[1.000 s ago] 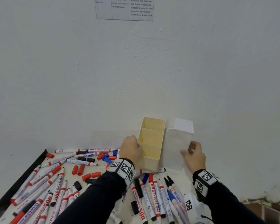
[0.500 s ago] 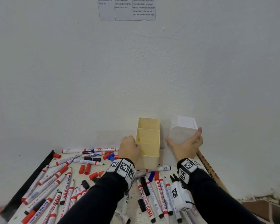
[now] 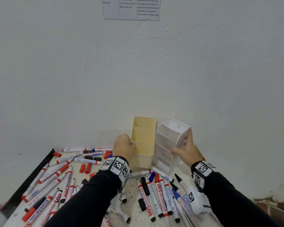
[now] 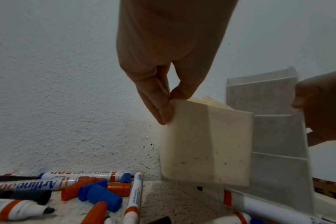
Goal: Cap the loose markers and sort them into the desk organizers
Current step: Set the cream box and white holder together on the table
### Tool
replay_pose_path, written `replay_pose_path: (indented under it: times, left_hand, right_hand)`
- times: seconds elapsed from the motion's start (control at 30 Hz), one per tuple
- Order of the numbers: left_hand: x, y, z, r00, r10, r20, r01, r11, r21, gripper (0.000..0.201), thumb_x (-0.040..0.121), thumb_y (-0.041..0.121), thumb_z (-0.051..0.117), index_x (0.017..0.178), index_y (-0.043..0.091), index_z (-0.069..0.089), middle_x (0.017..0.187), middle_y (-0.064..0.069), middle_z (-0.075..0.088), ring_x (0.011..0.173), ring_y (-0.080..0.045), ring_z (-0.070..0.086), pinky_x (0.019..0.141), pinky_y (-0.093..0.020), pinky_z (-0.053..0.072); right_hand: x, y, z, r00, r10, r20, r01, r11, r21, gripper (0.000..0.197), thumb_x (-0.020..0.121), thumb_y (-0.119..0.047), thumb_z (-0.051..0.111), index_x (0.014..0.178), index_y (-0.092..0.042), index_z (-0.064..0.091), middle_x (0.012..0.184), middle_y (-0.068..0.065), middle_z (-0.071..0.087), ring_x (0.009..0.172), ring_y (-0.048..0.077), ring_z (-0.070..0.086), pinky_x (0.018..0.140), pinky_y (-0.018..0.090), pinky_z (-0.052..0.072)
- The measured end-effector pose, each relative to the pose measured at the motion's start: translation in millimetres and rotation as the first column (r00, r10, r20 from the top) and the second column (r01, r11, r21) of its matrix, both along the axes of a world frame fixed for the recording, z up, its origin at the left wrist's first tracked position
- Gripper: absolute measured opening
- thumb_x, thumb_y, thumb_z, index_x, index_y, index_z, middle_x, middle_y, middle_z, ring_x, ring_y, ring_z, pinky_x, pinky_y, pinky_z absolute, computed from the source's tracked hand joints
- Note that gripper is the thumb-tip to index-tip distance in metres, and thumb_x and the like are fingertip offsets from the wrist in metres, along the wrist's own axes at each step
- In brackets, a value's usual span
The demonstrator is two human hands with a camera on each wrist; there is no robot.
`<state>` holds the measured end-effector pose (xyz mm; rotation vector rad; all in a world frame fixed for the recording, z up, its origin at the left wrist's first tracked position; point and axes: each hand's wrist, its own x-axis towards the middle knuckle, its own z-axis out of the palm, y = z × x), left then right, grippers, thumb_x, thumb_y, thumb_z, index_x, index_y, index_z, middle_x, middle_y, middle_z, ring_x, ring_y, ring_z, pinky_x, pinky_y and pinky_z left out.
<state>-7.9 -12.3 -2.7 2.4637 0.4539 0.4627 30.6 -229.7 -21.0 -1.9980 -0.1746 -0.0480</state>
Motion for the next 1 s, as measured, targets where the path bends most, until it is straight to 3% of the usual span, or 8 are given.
replay_pose_path:
  times: [0.1,0.17,0.23,0.3,0.43,0.57,0.73,1.0]
  left_hand:
    - [1,-7,1,1.000,-0.013,0.018,0.013,1.000,-0.025,0.005,0.085,0.006,0.050,0.079,0.005,0.049,0.086,-0.010,0.051,0.076,-0.020,0.047,0.065,-0.027,0.037]
    - [4,-16,1,0.999,-0.019,0.037,0.021,0.998,-0.053,0.005,0.084,0.006,0.050,0.079,0.006,0.048,0.086,-0.009,0.051,0.076,-0.020,0.046,0.065,-0.026,0.037]
    - [9,-29,-1,0.998,-0.028,0.052,0.032,0.996,-0.082,0.007,0.085,0.007,0.051,0.079,0.007,0.048,0.084,-0.008,0.050,0.075,-0.018,0.045,0.064,-0.025,0.035]
    - [14,-42,-4,0.998,-0.036,0.054,0.042,0.994,-0.103,0.008,0.085,0.008,0.051,0.079,0.008,0.047,0.084,-0.007,0.050,0.074,-0.017,0.044,0.064,-0.024,0.034]
    - [22,-67,-15,0.998,-0.050,0.036,0.055,0.988,-0.147,0.005,0.086,0.008,0.050,0.081,0.008,0.047,0.089,-0.006,0.050,0.077,-0.017,0.044,0.066,-0.025,0.037]
    - [27,-82,-20,0.998,-0.063,0.024,0.067,0.982,-0.179,0.006,0.087,0.008,0.049,0.083,0.009,0.045,0.091,-0.005,0.048,0.078,-0.015,0.043,0.067,-0.023,0.034]
    - [30,-98,-26,0.992,-0.122,-0.011,0.118,0.978,-0.174,0.006,0.089,0.006,0.046,0.085,0.010,0.044,0.093,-0.004,0.044,0.081,-0.015,0.043,0.070,-0.022,0.037]
    - [30,-97,-36,0.987,-0.127,-0.103,0.105,0.974,-0.199,0.006,0.085,0.011,0.051,0.089,0.010,0.046,0.105,-0.010,0.053,0.088,-0.022,0.053,0.075,-0.028,0.044]
  right_hand:
    - [3,-10,3,0.998,-0.057,0.013,0.057,0.998,-0.013,0.119,0.064,-0.011,0.076,0.147,-0.027,-0.008,0.153,0.005,0.018,0.138,0.026,0.025,0.111,0.051,0.028]
    - [8,-19,2,0.993,-0.117,0.014,0.116,0.992,0.048,0.106,0.062,-0.009,0.072,0.145,-0.030,0.009,0.142,0.009,0.036,0.129,0.030,0.039,0.102,0.053,0.040]
    - [10,-30,6,0.981,-0.182,0.065,0.177,0.981,0.084,0.074,0.071,0.004,0.058,0.135,-0.022,0.034,0.121,0.010,0.053,0.112,0.030,0.053,0.087,0.042,0.049]
    - [11,-41,11,0.947,-0.295,0.129,0.290,0.955,0.058,0.058,0.076,0.012,0.045,0.127,-0.014,0.047,0.110,0.010,0.058,0.102,0.027,0.055,0.081,0.030,0.042]
    - [14,-56,12,0.878,-0.457,0.144,0.454,0.889,0.054,0.049,0.082,0.011,0.039,0.128,-0.006,0.040,0.116,0.021,0.054,0.107,0.036,0.052,0.085,0.037,0.042]
    - [12,-60,6,0.899,-0.422,0.116,0.424,0.906,0.007,0.048,0.086,0.009,0.031,0.131,-0.009,0.028,0.107,0.020,0.053,0.090,0.029,0.049,0.075,0.034,0.040]
    - [9,-60,-1,0.895,-0.440,0.079,0.443,0.896,-0.035,0.050,0.088,0.005,0.029,0.132,-0.018,0.022,0.096,0.019,0.052,0.083,0.033,0.052,0.072,0.038,0.046]
    - [6,-61,3,0.924,-0.376,0.066,0.375,0.927,0.023,0.053,0.090,-0.002,0.037,0.138,-0.016,0.018,0.112,0.017,0.053,0.091,0.027,0.049,0.077,0.031,0.038]
